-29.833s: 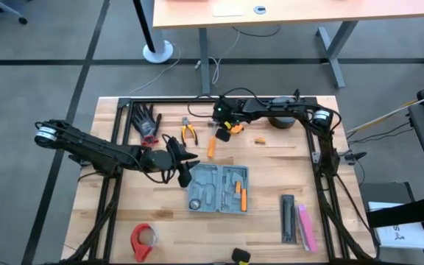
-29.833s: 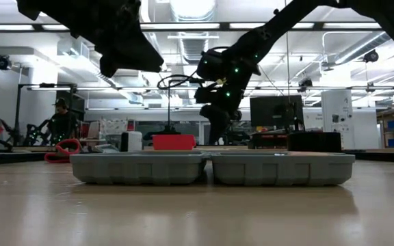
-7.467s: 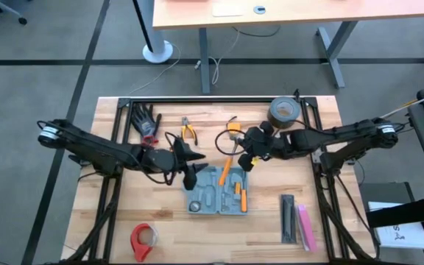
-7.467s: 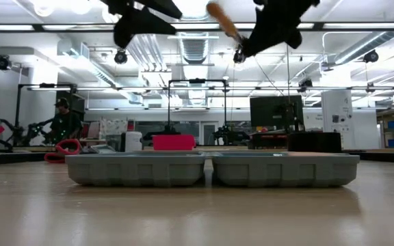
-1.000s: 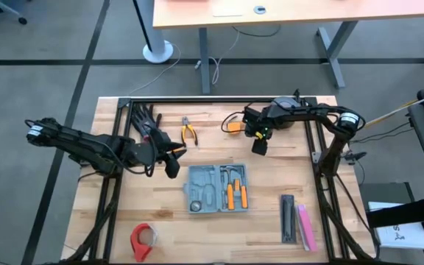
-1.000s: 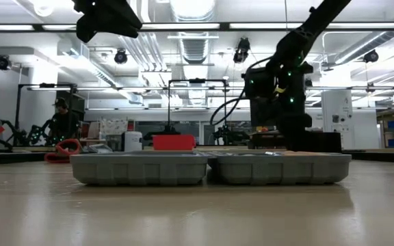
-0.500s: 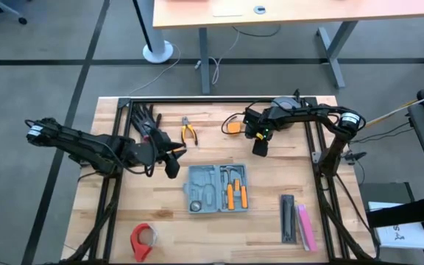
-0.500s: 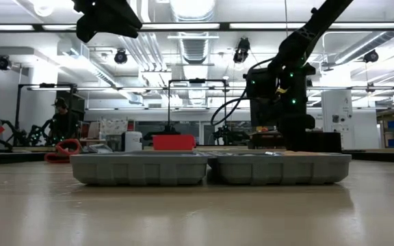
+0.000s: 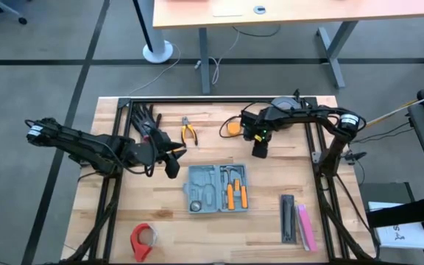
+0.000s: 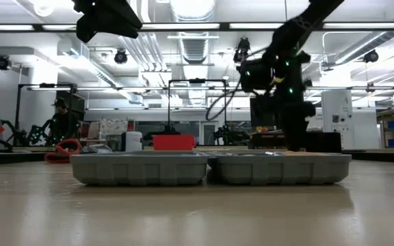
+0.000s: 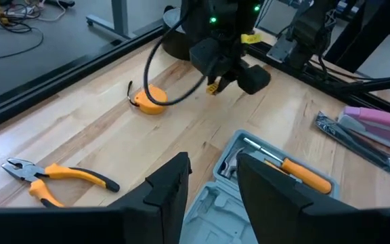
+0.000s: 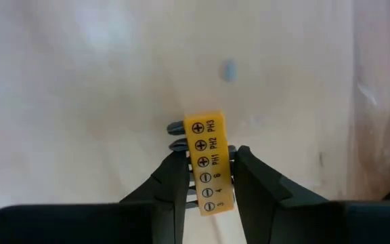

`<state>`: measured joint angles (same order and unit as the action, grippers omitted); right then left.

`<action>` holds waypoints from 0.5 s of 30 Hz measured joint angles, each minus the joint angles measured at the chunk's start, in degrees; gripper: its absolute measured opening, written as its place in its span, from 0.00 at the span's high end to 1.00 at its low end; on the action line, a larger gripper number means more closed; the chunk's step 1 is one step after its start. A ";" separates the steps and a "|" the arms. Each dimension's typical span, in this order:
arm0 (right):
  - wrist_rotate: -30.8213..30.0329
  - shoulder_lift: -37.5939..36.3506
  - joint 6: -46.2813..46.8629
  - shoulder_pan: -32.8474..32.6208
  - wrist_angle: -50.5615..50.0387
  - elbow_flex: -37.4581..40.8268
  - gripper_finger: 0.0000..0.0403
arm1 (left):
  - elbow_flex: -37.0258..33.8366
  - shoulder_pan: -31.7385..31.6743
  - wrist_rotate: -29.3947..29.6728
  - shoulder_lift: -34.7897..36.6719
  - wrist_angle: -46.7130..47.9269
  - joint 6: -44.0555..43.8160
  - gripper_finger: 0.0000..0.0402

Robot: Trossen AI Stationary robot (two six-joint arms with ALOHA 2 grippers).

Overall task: Prefit tool cases
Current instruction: Put the screwdriver bits into the gray tool box

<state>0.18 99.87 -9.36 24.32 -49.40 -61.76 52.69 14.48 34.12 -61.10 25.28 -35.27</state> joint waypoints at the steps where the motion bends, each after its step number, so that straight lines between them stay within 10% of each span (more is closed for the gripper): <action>1: 0.09 -0.02 0.54 -0.92 -0.97 -0.87 0.82 | 0.00 0.00 -0.01 0.00 0.00 0.00 0.67; 15: 7.61 -0.10 25.14 -17.22 -5.23 -9.11 0.81 | 0.00 0.00 0.87 0.00 0.09 1.68 0.70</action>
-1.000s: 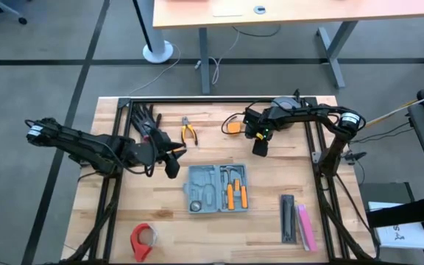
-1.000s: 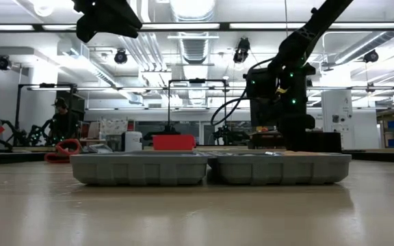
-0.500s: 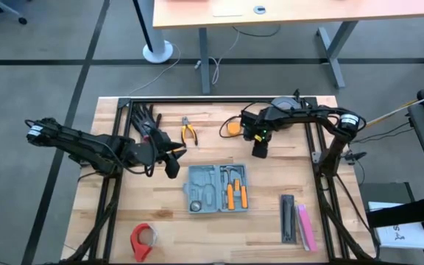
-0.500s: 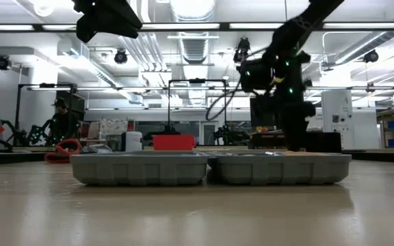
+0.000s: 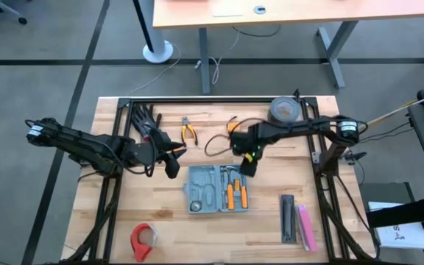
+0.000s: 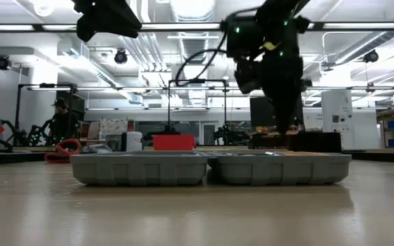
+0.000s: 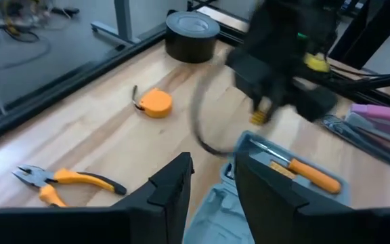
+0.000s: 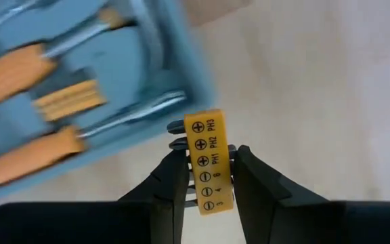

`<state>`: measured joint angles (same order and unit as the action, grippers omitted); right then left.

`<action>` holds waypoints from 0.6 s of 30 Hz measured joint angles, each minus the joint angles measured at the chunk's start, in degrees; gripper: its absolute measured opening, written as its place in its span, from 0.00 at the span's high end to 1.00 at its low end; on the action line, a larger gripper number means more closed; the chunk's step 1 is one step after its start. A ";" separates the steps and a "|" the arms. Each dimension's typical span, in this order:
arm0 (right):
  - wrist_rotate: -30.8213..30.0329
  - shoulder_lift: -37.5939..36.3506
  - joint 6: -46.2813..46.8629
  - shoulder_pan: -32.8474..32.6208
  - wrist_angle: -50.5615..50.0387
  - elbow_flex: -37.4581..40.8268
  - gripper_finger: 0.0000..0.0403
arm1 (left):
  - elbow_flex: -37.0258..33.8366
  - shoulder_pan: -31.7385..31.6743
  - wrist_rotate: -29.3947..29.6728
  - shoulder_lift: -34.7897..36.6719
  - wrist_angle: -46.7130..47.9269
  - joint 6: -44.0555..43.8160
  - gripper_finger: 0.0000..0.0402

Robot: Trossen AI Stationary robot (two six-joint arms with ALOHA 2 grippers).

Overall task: Prefit tool cases
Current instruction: Put the screwdriver bits into the gray tool box

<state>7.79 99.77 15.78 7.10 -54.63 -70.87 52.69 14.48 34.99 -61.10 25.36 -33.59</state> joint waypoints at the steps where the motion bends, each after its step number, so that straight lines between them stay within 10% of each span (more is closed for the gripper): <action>1: 0.26 0.00 2.17 -1.48 0.02 -0.02 0.81 | 0.00 0.00 0.56 0.00 0.10 0.61 0.70; 18: -2.83 -0.02 43.19 -19.84 10.70 -1.07 0.80 | 0.00 -0.02 10.21 0.00 -0.31 7.74 0.70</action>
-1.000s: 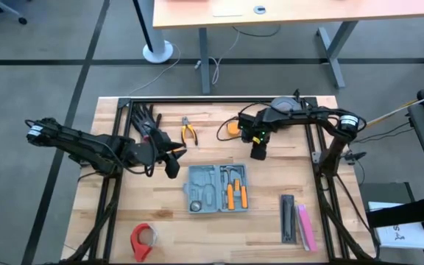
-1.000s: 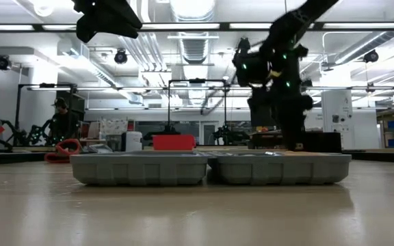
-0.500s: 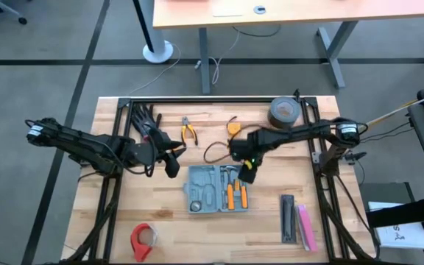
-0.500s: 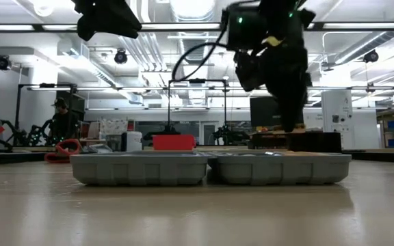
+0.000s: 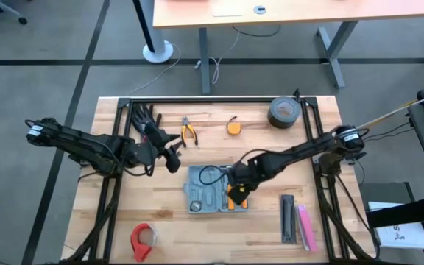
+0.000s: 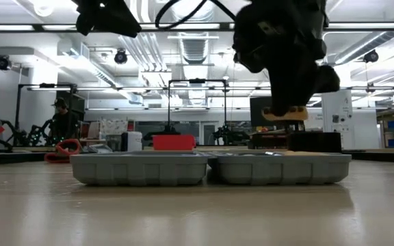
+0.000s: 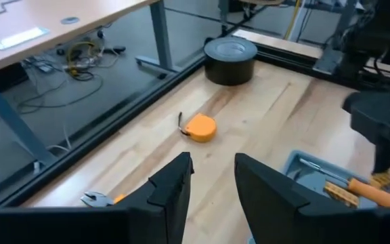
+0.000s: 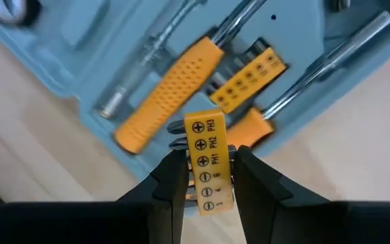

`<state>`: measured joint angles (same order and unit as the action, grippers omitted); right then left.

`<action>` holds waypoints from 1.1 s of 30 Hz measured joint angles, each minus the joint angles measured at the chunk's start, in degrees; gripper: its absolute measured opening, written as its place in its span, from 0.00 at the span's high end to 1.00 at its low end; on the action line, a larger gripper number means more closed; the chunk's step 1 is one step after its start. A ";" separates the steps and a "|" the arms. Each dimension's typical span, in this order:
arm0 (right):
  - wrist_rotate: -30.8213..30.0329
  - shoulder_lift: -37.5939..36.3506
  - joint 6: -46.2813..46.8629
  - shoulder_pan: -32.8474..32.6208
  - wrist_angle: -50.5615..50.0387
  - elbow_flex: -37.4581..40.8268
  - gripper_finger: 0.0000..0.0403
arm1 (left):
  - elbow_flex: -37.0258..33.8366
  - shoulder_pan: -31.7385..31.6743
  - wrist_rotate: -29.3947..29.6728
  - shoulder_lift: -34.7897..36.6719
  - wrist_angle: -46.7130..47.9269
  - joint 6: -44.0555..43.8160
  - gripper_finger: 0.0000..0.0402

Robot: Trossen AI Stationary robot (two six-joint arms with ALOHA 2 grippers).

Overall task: Prefit tool cases
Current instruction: Put the screwdriver bits into the gray tool box

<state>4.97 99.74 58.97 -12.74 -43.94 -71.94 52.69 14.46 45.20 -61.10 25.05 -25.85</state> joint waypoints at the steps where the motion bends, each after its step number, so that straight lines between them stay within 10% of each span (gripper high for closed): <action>1: -0.66 0.00 2.31 -0.63 0.58 0.00 0.80 | 0.00 0.01 0.29 0.00 -0.15 -0.02 0.70; 15: -5.25 6.03 27.45 -8.20 8.86 -2.61 0.80 | 0.00 0.01 0.39 0.02 -4.65 -0.56 0.68; 33: -9.41 17.16 39.50 -8.78 -8.33 -17.77 0.80 | 0.00 0.07 -0.29 0.02 -4.58 -0.76 0.65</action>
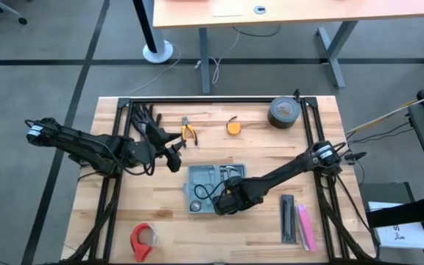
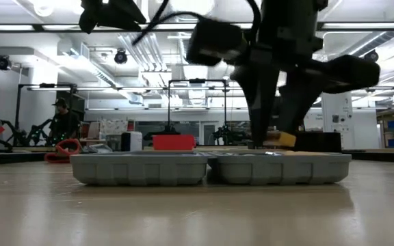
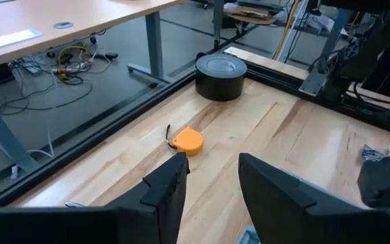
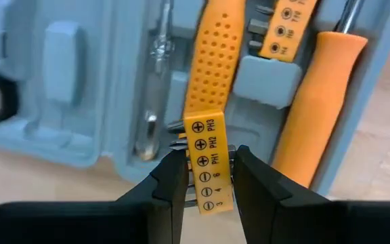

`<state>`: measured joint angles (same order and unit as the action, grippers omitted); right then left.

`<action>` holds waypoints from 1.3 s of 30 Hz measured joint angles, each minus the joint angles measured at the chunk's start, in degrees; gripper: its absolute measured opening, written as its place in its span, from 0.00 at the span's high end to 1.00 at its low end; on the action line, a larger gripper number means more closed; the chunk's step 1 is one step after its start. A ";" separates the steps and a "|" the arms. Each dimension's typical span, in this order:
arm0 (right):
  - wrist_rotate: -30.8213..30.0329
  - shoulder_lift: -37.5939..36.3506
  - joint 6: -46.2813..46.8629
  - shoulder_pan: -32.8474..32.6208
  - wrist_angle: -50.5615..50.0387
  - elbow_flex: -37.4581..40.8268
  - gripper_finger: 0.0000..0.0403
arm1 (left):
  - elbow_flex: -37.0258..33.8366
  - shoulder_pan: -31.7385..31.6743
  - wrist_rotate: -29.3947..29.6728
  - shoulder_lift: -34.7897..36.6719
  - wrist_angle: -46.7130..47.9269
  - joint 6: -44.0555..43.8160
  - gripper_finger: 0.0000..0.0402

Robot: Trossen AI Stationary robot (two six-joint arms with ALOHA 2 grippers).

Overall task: Prefit tool cases
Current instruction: Put the screwdriver bits into the gray tool box

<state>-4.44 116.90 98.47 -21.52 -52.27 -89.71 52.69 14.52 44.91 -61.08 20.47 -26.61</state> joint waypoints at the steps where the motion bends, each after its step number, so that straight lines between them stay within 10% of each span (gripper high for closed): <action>1: -0.12 0.42 1.22 0.00 -0.36 0.00 0.80 | 0.00 0.00 0.00 0.00 0.00 -0.25 0.65; 39: 1.44 2.82 14.47 -0.43 -12.93 -4.92 0.64 | 0.00 0.07 -0.07 0.00 -0.13 3.91 0.72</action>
<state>-3.01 119.72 112.94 -21.95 -65.20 -94.63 52.69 14.59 44.84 -61.08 20.34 -22.70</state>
